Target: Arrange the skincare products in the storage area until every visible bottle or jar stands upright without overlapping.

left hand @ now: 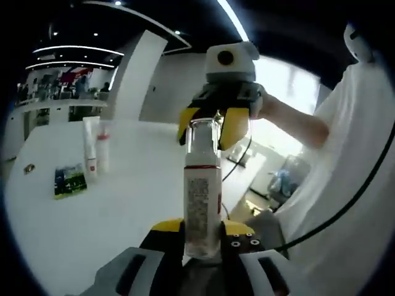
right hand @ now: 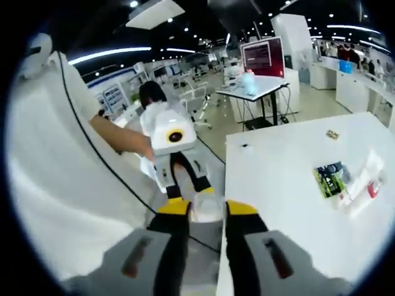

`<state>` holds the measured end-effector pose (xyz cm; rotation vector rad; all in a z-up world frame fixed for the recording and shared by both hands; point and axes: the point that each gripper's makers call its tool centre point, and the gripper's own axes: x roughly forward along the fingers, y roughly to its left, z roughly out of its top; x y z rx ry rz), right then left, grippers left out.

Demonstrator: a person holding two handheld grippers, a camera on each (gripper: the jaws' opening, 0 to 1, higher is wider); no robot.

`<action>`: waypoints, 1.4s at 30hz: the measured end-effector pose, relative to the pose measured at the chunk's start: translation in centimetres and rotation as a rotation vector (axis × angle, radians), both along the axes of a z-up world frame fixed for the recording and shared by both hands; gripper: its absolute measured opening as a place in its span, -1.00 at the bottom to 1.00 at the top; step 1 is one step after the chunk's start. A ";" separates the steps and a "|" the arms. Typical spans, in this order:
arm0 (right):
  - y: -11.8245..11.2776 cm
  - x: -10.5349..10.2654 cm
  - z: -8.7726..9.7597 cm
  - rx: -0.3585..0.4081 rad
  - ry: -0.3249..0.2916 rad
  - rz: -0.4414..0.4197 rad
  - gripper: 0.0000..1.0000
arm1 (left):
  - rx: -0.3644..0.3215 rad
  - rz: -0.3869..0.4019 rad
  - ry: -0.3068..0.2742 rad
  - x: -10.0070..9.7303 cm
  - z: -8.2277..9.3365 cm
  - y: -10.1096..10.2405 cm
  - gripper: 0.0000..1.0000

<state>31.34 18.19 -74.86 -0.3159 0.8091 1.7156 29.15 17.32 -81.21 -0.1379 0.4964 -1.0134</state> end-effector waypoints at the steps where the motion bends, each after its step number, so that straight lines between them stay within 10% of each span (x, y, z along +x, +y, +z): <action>1: 0.2 0.0 -0.1 -0.001 -0.009 0.004 -0.61 | 0.016 0.002 -0.003 0.1 -0.4 0.1 -0.55; 11: 0.2 0.1 -1.2 -0.078 -0.226 0.056 -0.64 | 0.116 0.125 0.065 0.9 -3.0 1.9 -0.44; 25: -1.7 8.7 -2.9 -0.215 -0.405 0.004 -0.64 | 0.582 0.280 -0.106 3.3 -7.8 9.9 -0.03; 33: -2.3 14.4 -3.8 -0.273 -0.444 -0.068 -0.64 | 0.679 0.305 -0.193 4.1 -8.9 10.5 -0.15; 42: -3.4 18.6 -6.3 -0.324 -0.464 -0.128 -0.63 | 0.676 0.278 -0.155 3.4 -9.8 10.1 -0.24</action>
